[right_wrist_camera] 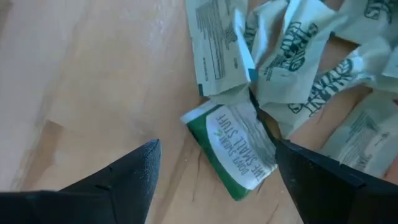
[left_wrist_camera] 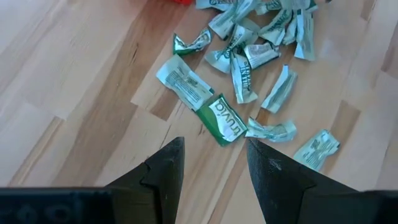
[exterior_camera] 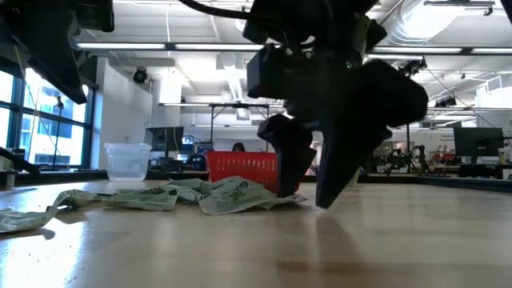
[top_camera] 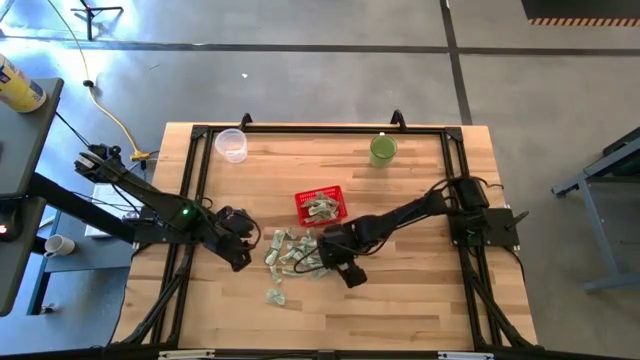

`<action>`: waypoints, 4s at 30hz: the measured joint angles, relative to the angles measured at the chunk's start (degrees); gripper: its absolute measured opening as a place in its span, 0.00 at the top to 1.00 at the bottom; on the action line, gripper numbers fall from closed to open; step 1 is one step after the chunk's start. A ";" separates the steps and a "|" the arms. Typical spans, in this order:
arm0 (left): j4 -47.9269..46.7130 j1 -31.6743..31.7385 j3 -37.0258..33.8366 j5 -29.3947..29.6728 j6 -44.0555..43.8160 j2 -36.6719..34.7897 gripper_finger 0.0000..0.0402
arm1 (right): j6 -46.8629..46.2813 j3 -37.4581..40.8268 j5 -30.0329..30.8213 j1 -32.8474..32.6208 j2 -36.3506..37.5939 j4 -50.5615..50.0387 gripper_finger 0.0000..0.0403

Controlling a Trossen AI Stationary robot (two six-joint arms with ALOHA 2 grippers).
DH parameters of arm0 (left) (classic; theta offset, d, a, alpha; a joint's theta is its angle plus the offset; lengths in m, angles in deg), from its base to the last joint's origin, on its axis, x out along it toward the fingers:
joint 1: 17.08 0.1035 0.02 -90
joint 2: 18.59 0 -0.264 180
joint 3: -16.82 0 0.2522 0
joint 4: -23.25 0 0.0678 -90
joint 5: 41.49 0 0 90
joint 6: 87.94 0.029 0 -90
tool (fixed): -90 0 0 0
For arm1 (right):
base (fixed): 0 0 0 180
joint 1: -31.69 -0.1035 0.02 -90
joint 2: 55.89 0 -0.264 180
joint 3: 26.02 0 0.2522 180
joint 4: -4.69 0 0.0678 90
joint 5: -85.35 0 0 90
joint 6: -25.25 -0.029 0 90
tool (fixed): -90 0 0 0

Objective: Pick and place Stevia / Truvia into bins
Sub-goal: Put the truvia packet into the red basket, then put the stevia packet into the red basket

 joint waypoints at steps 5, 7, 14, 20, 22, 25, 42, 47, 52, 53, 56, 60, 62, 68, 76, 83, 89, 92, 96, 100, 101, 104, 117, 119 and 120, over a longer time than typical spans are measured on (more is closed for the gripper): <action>0.09 0.00 0.00 0.00 -1.00 0.01 0.48 | 2.93 -0.07 3.38 -0.52 -0.80 0.70 0.23; 0.20 0.00 0.00 0.00 -1.02 0.02 0.48 | 1.89 -0.09 4.36 -0.52 -0.82 0.58 0.25; 0.29 0.00 0.01 0.00 -0.98 0.02 0.48 | -3.04 -0.11 6.03 0.24 -0.95 0.63 0.51; 0.33 0.00 0.02 0.82 -0.91 0.02 0.48 | -13.32 -0.22 5.85 0.24 -0.70 -2.60 0.82; 0.34 0.00 0.02 0.83 -0.86 0.02 0.48 | -18.25 -0.19 4.33 0.29 -0.02 -6.00 0.91; 0.49 0.00 0.02 0.85 -0.82 0.02 0.48 | -21.51 0.17 1.75 -0.59 2.14 -10.11 0.96; 0.74 0.00 0.06 5.90 -0.78 0.02 0.48 | -25.22 0.07 19.28 13.46 12.34 -4.68 0.78; 0.88 0.00 0.07 5.91 -0.80 0.02 0.48 | -26.94 0.07 12.10 17.85 10.89 -1.88 0.60; 0.44 0.70 0.04 2.53 -2.73 0.00 0.48 | -22.82 0.04 13.36 16.53 13.16 -1.30 0.45; 0.17 1.63 -0.29 1.00 -5.13 0.03 0.48 | -22.26 0.00 14.77 15.65 13.66 -1.77 0.43; -0.91 6.09 -2.14 -2.51 -17.54 0.43 0.48 | -22.48 -0.02 19.44 13.30 14.84 -6.15 0.39; 1.73 11.86 -4.16 -3.56 -26.44 2.43 0.48 | -27.10 0.00 24.90 11.24 15.82 -13.72 0.37; 2.98 14.66 -4.48 -3.68 -26.07 4.65 0.48 | -29.03 0.00 25.99 10.41 15.84 -17.11 0.36; 13.59 18.56 -4.08 -9.77 -21.56 13.55 0.48 | -32.41 0.00 28.65 8.21 15.84 -22.72 0.36; 14.07 18.40 -0.79 -10.97 -18.48 24.09 0.48 | -38.64 0.00 30.72 6.01 15.84 -24.16 0.36; 18.01 18.40 -0.01 -10.70 -17.02 28.35 0.48 | -42.04 0.00 31.33 4.86 15.84 -24.40 0.36; 18.60 18.32 -0.02 -8.63 -14.17 28.85 0.48 | -43.24 0.00 31.28 4.44 15.84 -24.64 0.36; 17.71 18.27 0.01 -7.28 -11.69 28.92 0.50 | -43.25 0.00 31.44 4.46 15.84 -24.68 0.36; 15.61 18.40 -0.09 -2.37 -9.17 29.11 0.62 | -43.25 0.00 31.50 4.46 15.84 -24.72 0.36; 14.72 18.43 -0.17 -0.83 -4.51 29.16 0.82 | -43.45 0.00 31.64 4.46 15.84 -24.78 0.36; 14.82 18.43 -0.17 -0.80 -3.53 29.16 0.87 | -43.47 0.00 31.65 4.46 15.84 -24.79 0.36; 14.76 18.45 -0.17 -0.81 -1.89 29.00 0.95 | -43.55 0.00 31.70 4.46 15.84 -25.19 0.36; 3.72 21.12 15.91 3.65 11.32 26.97 0.94 | -43.64 0.02 33.68 2.61 16.38 -28.11 0.37; 1.92 22.52 20.10 4.83 15.58 26.97 0.94 | -43.64 0.02 35.50 1.06 17.12 -28.82 0.37; 2.24 23.25 21.91 4.96 18.52 26.97 0.94 | -43.73 0.02 36.42 0.27 17.64 -29.16 0.38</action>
